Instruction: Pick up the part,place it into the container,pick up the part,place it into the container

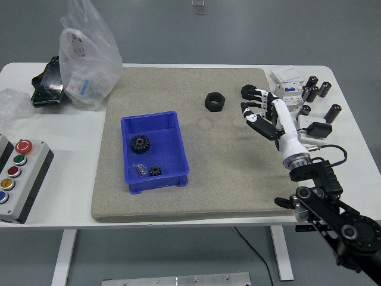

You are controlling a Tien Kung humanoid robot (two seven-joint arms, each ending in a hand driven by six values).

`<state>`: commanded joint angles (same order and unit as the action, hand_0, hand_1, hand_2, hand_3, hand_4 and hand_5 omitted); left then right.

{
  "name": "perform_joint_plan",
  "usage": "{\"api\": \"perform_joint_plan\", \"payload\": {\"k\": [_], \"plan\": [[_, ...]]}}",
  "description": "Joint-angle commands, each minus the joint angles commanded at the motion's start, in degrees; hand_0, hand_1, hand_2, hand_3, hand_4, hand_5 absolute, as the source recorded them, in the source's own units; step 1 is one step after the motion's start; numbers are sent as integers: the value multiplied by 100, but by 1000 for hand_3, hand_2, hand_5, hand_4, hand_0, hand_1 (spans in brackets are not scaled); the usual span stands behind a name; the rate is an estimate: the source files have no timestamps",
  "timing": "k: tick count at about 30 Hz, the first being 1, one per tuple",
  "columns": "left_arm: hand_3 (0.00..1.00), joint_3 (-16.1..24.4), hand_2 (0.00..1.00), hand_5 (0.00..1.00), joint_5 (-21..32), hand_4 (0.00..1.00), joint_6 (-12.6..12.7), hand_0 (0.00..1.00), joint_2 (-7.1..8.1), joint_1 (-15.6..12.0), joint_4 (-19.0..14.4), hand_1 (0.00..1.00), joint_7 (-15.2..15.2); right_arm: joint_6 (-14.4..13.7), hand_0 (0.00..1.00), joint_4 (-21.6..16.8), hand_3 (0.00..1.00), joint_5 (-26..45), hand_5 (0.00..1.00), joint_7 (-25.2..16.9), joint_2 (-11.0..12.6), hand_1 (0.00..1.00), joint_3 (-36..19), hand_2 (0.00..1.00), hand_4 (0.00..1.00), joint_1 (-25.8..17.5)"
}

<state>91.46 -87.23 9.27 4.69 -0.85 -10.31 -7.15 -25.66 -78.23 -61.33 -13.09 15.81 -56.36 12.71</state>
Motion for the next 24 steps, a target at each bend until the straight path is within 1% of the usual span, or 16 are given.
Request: {"api": "perform_joint_plan", "payload": {"k": [3, 5, 6, 7, 10, 11, 12, 17, 18, 23, 24], "plan": [[618, 22, 557, 273, -4, 715, 7, 627, 2, -14, 0, 566, 3, 121, 623, 30, 693, 518, 284, -396, 71, 671, -39, 696, 656, -364], [618, 21, 557, 273, 4, 715, 7, 627, 3, -8, 0, 566, 15, 178, 623, 51, 693, 772, 284, -557, 73, 671, -30, 696, 656, -510], [618, 17, 557, 273, 8, 715, 5, 627, 1, -2, 0, 565, 21, 207, 711, 60, 692, 902, 308, -615, 68, 687, -20, 701, 663, -567], [618, 15, 557, 273, 11, 715, 3, 627, -1, 3, 0, 565, 26, 233, 711, 65, 692, 1024, 308, -654, 62, 687, -11, 701, 663, -609], [618, 6, 557, 273, 13, 715, -2, 627, -9, 15, 0, 565, 32, 280, 711, 50, 692, 1204, 308, -688, 59, 687, -8, 701, 663, -664], [618, 6, 557, 273, 11, 715, -3, 627, -9, 17, 0, 565, 33, 288, 711, 39, 692, 1215, 308, -685, 62, 687, -18, 701, 663, -670], [618, 6, 557, 269, 9, 713, -3, 627, -8, 18, 0, 565, 33, 297, 733, 23, 691, 1220, 341, -678, 69, 696, -37, 715, 681, -677], [618, 13, 557, 269, -6, 713, -4, 627, 15, 17, 0, 565, 34, 300, 733, -26, 691, 1217, 341, -668, 89, 696, -122, 715, 681, -703], [618, 12, 557, 267, -7, 711, -5, 627, 21, 17, 0, 566, 35, 300, 774, -28, 691, 1217, 364, -668, 90, 708, -130, 732, 687, -705], [618, 13, 557, 267, -52, 711, -12, 627, 55, 29, 0, 566, 35, 305, 774, -34, 691, 1211, 364, -671, 88, 708, -168, 732, 687, -724], [617, 6, 556, 267, -53, 711, -14, 627, 63, 34, 0, 566, 40, 306, 787, -38, 692, 1209, 359, -674, 87, 717, -183, 735, 692, -732]]}}
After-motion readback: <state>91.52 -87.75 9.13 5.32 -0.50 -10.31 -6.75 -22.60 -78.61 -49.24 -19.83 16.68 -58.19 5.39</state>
